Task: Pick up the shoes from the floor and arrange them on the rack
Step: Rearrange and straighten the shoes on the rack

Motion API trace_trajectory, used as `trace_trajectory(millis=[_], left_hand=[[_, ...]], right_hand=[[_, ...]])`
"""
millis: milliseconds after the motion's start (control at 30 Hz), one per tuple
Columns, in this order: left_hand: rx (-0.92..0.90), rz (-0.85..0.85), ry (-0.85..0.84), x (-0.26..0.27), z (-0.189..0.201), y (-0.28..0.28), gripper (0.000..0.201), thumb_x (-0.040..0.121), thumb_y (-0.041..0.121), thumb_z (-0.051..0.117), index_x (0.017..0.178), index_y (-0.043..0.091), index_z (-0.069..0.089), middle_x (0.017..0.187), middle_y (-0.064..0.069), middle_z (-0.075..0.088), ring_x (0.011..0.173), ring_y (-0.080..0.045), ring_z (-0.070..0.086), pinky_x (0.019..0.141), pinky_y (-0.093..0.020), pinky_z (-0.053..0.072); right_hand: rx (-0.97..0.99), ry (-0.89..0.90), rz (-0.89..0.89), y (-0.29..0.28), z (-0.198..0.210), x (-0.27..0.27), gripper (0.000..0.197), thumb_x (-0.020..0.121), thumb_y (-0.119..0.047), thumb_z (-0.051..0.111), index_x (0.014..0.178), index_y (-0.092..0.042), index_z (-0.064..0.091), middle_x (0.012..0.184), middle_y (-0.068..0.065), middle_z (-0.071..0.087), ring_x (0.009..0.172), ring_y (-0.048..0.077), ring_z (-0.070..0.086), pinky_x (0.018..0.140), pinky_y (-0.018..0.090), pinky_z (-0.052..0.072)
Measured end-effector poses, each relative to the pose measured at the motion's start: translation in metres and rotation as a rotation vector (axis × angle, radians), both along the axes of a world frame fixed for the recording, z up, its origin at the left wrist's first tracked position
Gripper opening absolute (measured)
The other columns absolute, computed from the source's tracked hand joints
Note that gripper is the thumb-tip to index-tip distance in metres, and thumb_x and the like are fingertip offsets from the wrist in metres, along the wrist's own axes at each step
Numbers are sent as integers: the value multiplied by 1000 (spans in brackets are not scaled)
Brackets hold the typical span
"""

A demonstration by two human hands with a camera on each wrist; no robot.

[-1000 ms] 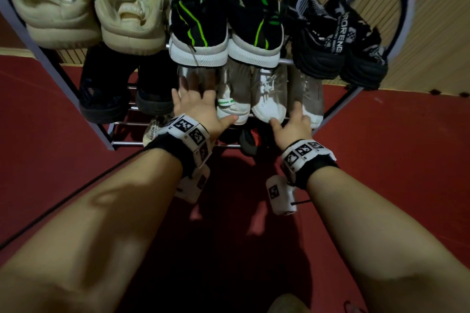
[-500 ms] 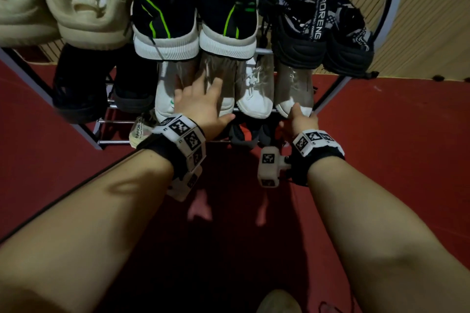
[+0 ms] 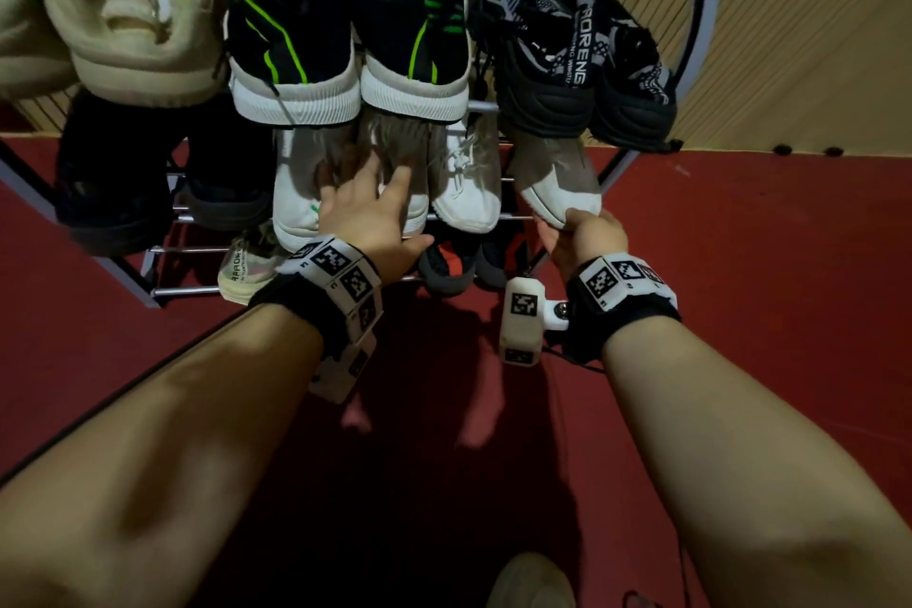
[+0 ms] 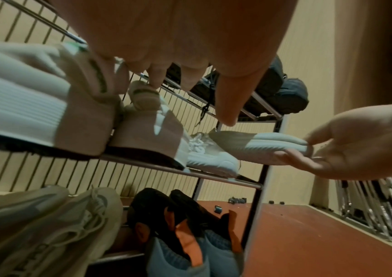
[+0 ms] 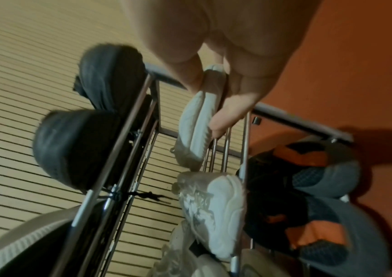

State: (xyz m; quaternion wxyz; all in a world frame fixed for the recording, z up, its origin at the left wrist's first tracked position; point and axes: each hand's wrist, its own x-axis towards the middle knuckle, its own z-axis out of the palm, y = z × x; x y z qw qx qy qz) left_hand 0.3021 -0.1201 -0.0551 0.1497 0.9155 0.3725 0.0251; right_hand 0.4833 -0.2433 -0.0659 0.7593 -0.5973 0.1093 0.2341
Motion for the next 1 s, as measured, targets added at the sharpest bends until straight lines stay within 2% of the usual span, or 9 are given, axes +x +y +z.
trace_trajectory(millis=[133,200,300,433,533,600,767,900,1000], left_hand=[[-14,-20,-16,-1,-1,-5,83,86,54,52,149,25,8,157,-10,0,143,-29,7,116,-44,1],[-13,-36,-37,-4,-1,-7,83,86,55,52,149,25,7,157,-10,2,143,-29,7,116,-44,-2],[-23,-56,-90,-7,-2,-8,82,86,55,50,150,25,8,157,-11,3,143,-29,6,115,-45,-4],[-77,-84,-127,-8,-1,-11,81,87,58,46,150,26,6,157,-10,2,145,-27,0,115,-46,-6],[-101,-103,-182,-5,1,-15,84,85,61,46,150,26,6,157,-10,4,145,-26,-7,115,-46,-9],[-142,-145,-231,-3,6,-19,88,82,60,51,150,28,5,157,-10,4,145,-26,-10,115,-42,-10],[-464,-500,-170,-4,9,-16,116,62,66,69,149,33,0,158,1,5,146,-16,4,116,-31,8],[-584,-645,-101,-12,9,-14,125,45,71,63,149,29,7,155,7,18,141,-4,18,115,-23,19],[-627,-637,-145,-21,14,-13,116,46,67,65,141,46,4,155,9,17,141,-2,15,117,-26,18]], right_hand=[[67,24,-34,-24,6,-9,50,92,8,39,138,-12,33,131,24,49,87,32,60,55,34,57],[63,10,-28,-40,10,-14,39,92,9,36,124,-12,44,125,24,50,86,34,61,48,29,57],[25,-10,-45,-71,15,-15,32,90,7,35,108,-15,49,102,19,58,50,24,65,38,20,49],[40,-19,-21,-120,30,-16,23,71,-5,52,91,-15,55,60,4,69,39,19,61,35,11,40],[29,-89,6,-152,33,-19,27,47,-17,66,73,-15,74,61,2,69,38,15,54,38,12,36],[15,-108,50,-167,33,-18,15,61,-15,63,65,-16,77,63,2,69,37,13,48,39,12,33],[-8,-134,234,-178,33,-5,44,42,-33,74,83,-17,76,73,1,68,44,13,48,42,13,33],[-8,-119,364,-165,34,0,38,68,-29,58,100,-11,65,68,0,69,39,14,54,38,15,41],[16,-93,414,-147,30,6,26,85,-23,46,101,-10,62,73,-1,72,42,12,59,36,15,42]])
